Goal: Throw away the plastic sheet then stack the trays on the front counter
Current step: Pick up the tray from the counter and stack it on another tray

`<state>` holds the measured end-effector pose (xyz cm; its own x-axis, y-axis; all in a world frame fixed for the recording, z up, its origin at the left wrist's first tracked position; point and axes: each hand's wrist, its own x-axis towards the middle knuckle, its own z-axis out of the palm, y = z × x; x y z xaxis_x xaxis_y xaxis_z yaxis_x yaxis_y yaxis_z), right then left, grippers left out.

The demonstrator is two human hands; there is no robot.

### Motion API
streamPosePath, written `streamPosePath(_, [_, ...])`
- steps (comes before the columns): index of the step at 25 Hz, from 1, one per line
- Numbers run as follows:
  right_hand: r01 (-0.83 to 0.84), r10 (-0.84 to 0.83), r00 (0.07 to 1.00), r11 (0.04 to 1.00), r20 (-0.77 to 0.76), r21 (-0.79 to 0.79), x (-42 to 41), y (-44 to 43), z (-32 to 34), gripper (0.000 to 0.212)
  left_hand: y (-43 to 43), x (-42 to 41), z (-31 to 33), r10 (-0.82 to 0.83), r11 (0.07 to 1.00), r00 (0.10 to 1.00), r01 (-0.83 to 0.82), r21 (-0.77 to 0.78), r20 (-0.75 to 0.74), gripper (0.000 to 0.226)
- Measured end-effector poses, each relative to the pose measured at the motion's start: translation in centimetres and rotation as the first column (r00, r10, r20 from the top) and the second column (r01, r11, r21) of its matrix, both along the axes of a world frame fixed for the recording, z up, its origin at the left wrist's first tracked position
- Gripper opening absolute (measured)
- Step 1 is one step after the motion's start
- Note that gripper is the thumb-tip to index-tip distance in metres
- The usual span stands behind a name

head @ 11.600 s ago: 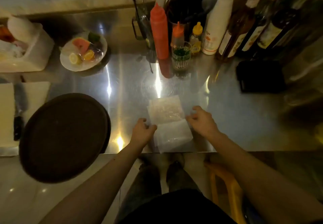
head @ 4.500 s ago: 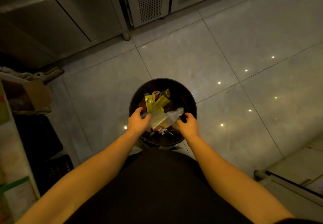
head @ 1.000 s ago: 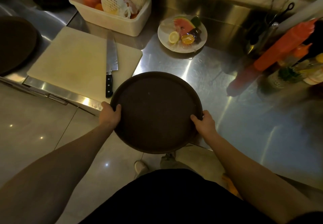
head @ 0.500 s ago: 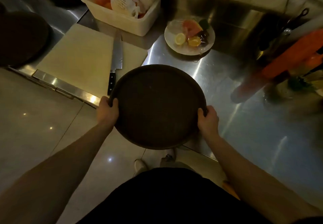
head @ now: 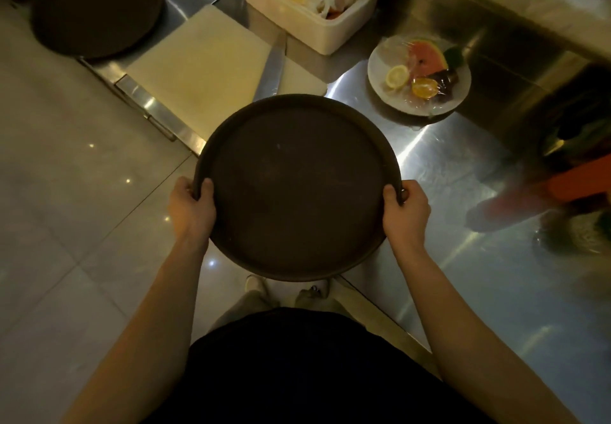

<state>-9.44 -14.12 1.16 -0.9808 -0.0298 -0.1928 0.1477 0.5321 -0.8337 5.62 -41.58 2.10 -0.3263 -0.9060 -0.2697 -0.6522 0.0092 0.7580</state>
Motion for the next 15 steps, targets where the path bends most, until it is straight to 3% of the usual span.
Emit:
streamPosePath(9, [-0.161, 0.161, 0.986, 0.987, -0.031, 0.005, 0.8, -7.5, 1.2, 0.009, -4.2, 5.3, 2.3, 0.194, 0.979, 0.981, -0.194, -0.065, -0.002, 0.022])
streamPosePath(15, [-0.241, 0.243, 0.969, 0.97, -0.053, 0.025, 3.6, -15.4, 2.2, 0.006, -9.6, 10.3, 2.7, 0.308, 0.951, 0.948, -0.309, -0.008, -0.077, 0.02])
